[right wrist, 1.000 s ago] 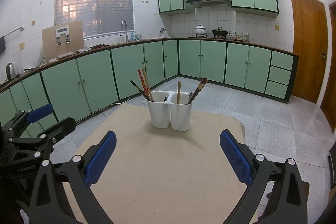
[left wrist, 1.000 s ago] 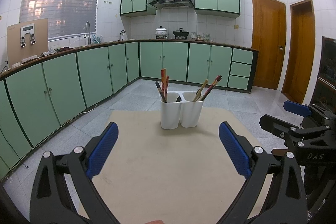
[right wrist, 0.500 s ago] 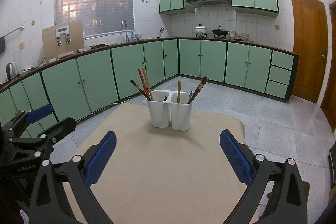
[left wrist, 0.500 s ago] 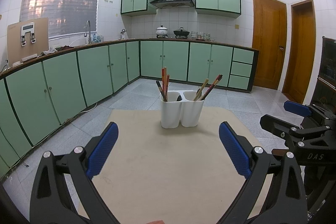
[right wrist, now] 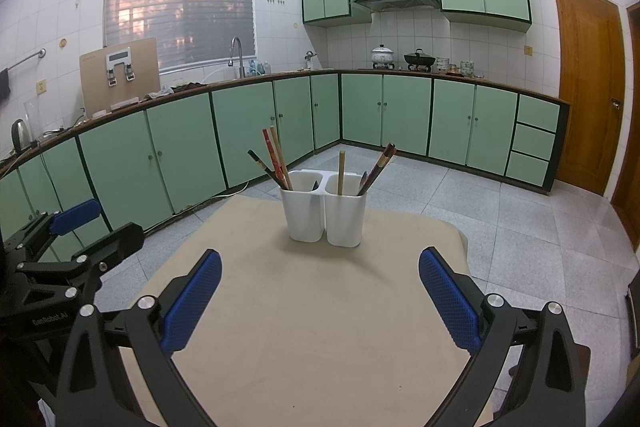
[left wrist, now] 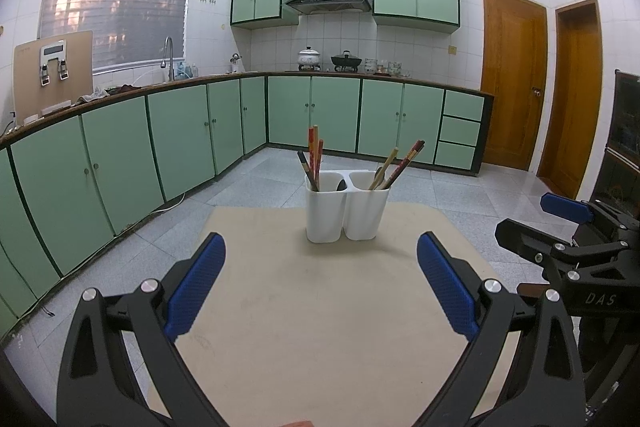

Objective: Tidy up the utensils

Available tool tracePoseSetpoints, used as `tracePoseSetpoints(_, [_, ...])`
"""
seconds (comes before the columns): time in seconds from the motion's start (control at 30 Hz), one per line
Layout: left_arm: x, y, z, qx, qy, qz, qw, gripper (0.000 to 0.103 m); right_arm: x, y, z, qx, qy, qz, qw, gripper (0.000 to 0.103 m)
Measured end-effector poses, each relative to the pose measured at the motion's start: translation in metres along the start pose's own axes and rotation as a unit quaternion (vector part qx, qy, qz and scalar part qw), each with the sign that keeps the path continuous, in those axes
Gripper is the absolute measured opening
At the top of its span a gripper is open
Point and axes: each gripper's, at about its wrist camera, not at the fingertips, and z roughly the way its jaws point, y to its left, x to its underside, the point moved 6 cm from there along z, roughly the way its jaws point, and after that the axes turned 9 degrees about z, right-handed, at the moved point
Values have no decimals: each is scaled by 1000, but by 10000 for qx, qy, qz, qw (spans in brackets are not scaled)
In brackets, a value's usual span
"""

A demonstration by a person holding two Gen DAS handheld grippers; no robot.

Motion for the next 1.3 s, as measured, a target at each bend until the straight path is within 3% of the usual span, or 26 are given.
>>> tracePoseSetpoints(1.3, [-1, 4, 1, -41, 61, -128, 9999, 94, 3, -1, 3, 3, 36, 9, 10000, 97])
